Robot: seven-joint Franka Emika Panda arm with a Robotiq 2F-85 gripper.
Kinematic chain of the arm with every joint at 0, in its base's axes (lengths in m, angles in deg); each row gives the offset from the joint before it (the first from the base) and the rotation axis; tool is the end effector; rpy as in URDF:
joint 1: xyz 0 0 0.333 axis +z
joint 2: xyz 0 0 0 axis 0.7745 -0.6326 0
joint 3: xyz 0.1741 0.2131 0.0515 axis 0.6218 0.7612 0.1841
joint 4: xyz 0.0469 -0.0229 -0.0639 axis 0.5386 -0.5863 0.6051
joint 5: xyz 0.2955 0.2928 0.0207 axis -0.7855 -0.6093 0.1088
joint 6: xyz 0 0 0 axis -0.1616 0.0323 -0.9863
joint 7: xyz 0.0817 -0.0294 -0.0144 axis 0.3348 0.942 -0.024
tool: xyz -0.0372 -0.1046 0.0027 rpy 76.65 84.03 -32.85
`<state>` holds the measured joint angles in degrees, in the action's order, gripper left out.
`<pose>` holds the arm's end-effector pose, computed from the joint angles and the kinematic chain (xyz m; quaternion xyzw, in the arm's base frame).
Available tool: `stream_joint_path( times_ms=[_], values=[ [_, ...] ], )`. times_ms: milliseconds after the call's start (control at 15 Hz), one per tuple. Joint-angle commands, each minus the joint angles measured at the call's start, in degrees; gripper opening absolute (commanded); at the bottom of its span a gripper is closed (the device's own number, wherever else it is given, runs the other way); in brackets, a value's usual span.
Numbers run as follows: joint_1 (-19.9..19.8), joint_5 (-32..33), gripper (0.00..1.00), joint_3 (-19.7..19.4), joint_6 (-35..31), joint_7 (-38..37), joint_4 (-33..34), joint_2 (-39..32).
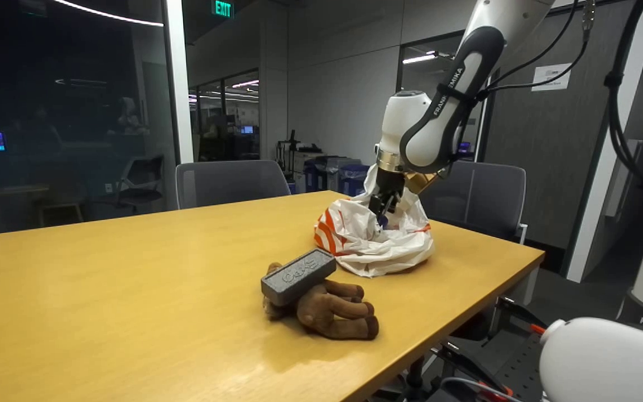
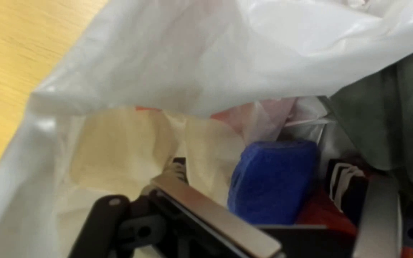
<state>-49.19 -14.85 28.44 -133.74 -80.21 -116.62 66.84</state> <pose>0.5222 -0.0457 0.1886 0.9751 0.1361 0.1310 0.1166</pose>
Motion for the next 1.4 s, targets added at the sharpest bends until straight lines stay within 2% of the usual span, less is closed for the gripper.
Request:
stream_joint_path(
  times_ms=[0,67,133,733,800,867,1067,1333],
  values=[
    [-0.7,-2.7,1.00,1.6,-2.6,0.7,1.0,-2.2],
    [-0.8,-3.3,1.00,2.1,-3.0,0.9,1.2,-2.5],
    [-0.7,-3.6,0.81,2.2,-3.7,0.6,1.5,-2.8],
    [0.6,-2.6,0.15,1.9,-3.3,-0.7,1.9,-2.0],
    [0.7,-2.4,0.13,1.9,-3.4,-0.6,1.7,-1.7],
    [1.4,-1.5,0.17,1.0,-3.0,-1.6,1.7,-1.3],
    [2.6,-0.5,0.09,0.6,2.1,-2.1,1.4,1.9],
    [1.9,-5.6,0.07,4.6,20.4,5.5,0.6,9.6]
  ],
)
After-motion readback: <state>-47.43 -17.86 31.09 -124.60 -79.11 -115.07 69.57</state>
